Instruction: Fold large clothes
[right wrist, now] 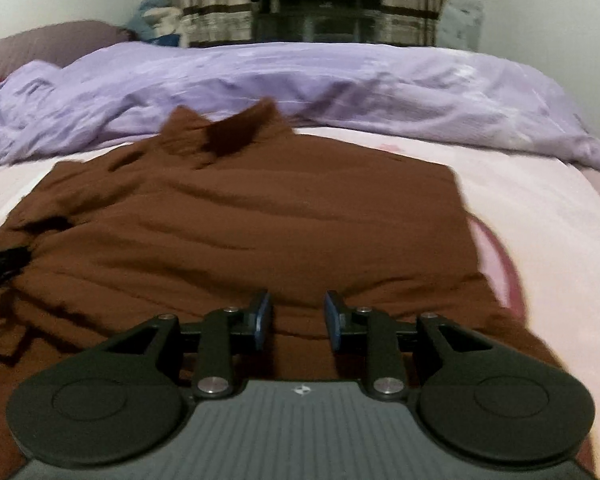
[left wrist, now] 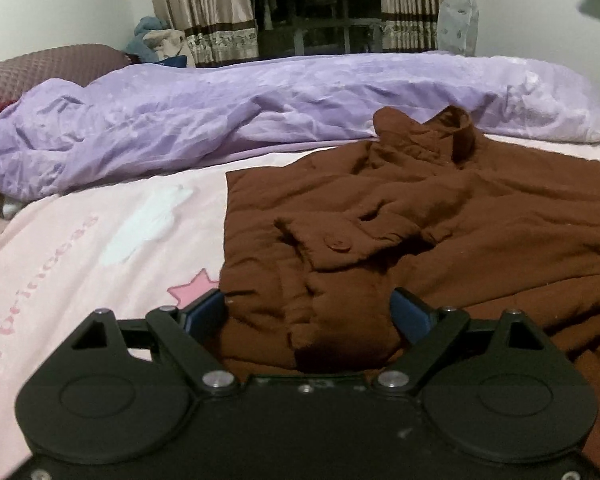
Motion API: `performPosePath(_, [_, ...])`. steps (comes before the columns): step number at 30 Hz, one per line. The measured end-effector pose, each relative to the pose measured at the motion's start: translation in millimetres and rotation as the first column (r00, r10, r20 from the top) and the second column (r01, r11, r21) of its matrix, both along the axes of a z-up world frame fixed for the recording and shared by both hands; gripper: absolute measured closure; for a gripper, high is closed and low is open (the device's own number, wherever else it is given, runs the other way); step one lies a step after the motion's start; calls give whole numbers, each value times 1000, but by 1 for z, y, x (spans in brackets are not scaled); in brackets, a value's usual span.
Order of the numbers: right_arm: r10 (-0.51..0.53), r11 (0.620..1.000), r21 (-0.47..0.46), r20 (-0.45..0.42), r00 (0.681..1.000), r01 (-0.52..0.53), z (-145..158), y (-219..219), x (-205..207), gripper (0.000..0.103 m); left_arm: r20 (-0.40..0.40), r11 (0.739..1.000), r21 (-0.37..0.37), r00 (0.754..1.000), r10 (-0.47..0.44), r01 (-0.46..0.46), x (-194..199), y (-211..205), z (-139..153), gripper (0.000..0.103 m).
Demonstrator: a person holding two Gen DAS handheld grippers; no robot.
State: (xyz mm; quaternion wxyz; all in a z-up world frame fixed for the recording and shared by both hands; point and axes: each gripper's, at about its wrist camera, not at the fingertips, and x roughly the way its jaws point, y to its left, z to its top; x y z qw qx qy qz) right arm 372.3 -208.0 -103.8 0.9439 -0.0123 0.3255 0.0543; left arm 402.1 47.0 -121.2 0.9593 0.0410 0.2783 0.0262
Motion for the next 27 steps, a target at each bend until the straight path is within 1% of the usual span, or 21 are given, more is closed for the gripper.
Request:
performPosePath(5, [-56, 998, 7, -5, 998, 56, -3, -32, -5, 71, 10, 1000, 22, 1000, 3, -4, 0, 7, 2, 10])
performPosePath(8, [-71, 997, 13, -9, 997, 71, -4, -43, -4, 71, 24, 998, 59, 999, 29, -30, 1, 17, -1, 10])
performPosePath(10, [-74, 997, 16, -12, 997, 74, -4, -45, -5, 71, 11, 998, 45, 999, 42, -42, 2, 28, -5, 10])
performPosePath(12, [-83, 997, -3, -13, 997, 83, -3, -44, -4, 71, 3, 999, 27, 999, 45, -45, 2, 34, -7, 10])
performPosePath(14, [-109, 993, -49, -3, 994, 108, 0, -40, -5, 71, 10, 997, 44, 998, 62, -62, -2, 33, -4, 10])
performPosePath(15, [-124, 990, -65, 9, 992, 124, 4, -38, -8, 71, 23, 995, 64, 997, 71, -73, -6, 30, 1, 13])
performPosePath(16, [-127, 990, -66, 15, 992, 128, 7, -37, -11, 68, 36, 995, 76, 997, 66, -68, -11, 25, 7, 13])
performPosePath(17, [-128, 989, -65, 21, 992, 129, 12, -33, -15, 67, 50, 996, 73, 998, 45, -49, -18, 21, 15, 13])
performPosePath(19, [-90, 994, -51, 40, 995, 92, 21, -21, -26, 65, 68, 999, 47, 998, 13, -16, -31, 10, 28, 13])
performPosePath(22, [-19, 999, -38, 50, 999, 21, 25, 6, -44, 55, 73, 999, 17, 997, -30, 29, -50, -12, 36, 13])
performPosePath(23, [6, 1000, -22, 49, 999, -4, 24, 16, -49, 52, 74, 999, 17, 996, -45, 44, -55, -21, 36, 13])
performPosePath(25, [58, 998, 9, 30, 998, -58, 18, 34, -56, 52, 67, 996, 59, 995, -73, 69, -63, -44, 32, 13])
performPosePath(27, [79, 996, 27, 15, 997, -79, 11, 49, -60, 52, 79, 991, 87, 991, -105, 98, -70, -59, 24, 13])
